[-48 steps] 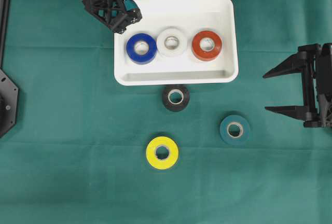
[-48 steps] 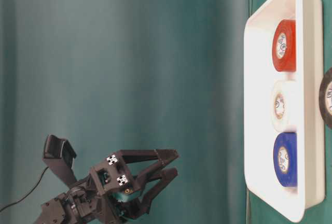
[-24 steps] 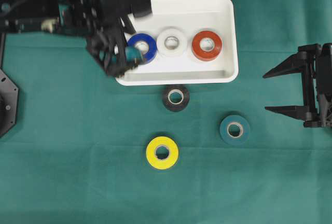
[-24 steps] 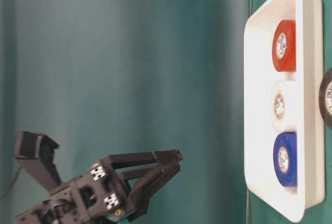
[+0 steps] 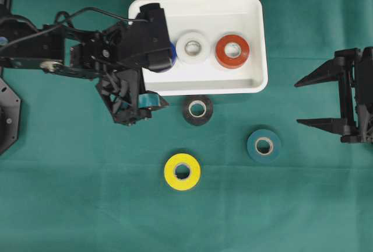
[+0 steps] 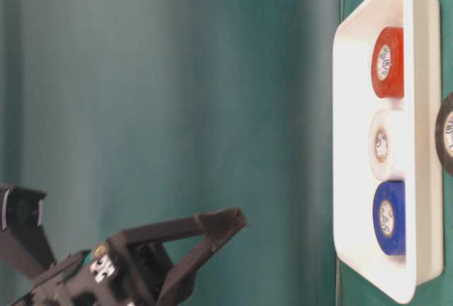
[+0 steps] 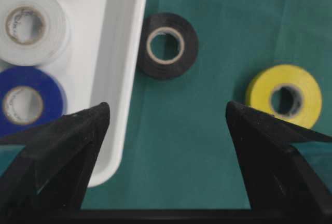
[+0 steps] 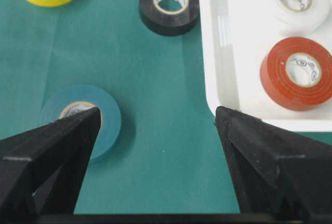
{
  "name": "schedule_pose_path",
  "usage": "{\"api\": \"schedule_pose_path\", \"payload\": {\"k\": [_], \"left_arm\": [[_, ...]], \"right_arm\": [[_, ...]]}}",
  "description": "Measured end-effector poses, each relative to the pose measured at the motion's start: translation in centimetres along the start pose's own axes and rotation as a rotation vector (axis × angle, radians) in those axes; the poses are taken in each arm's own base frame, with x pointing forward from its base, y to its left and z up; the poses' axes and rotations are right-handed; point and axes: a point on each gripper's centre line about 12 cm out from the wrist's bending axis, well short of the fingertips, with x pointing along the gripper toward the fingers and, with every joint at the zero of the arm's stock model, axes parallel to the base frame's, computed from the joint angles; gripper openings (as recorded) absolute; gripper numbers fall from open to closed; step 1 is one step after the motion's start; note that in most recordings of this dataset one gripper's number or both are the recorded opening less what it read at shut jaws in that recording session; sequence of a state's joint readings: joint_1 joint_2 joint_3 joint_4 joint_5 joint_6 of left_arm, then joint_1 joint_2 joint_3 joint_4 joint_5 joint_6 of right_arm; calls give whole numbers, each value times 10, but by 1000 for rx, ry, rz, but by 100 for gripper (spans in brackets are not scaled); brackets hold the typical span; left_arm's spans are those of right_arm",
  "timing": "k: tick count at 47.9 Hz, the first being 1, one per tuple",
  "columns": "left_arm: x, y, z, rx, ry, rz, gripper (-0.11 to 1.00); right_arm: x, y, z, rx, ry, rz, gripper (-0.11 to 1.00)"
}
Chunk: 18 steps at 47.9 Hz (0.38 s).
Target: Pick up the tape from a random location and place it into the white case.
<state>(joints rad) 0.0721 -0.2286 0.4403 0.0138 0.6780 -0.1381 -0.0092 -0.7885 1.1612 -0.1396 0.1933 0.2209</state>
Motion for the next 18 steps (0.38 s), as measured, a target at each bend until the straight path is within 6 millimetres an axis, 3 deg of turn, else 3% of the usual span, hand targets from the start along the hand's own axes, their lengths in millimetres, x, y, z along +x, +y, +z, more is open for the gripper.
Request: {"api": "schedule_pose_path", "payload": {"k": [18], "left_arm": [[-53,4,-28,19,-204,-26,90]], "right_arm": [[-8,0,11,3,-31,-1,87]]}}
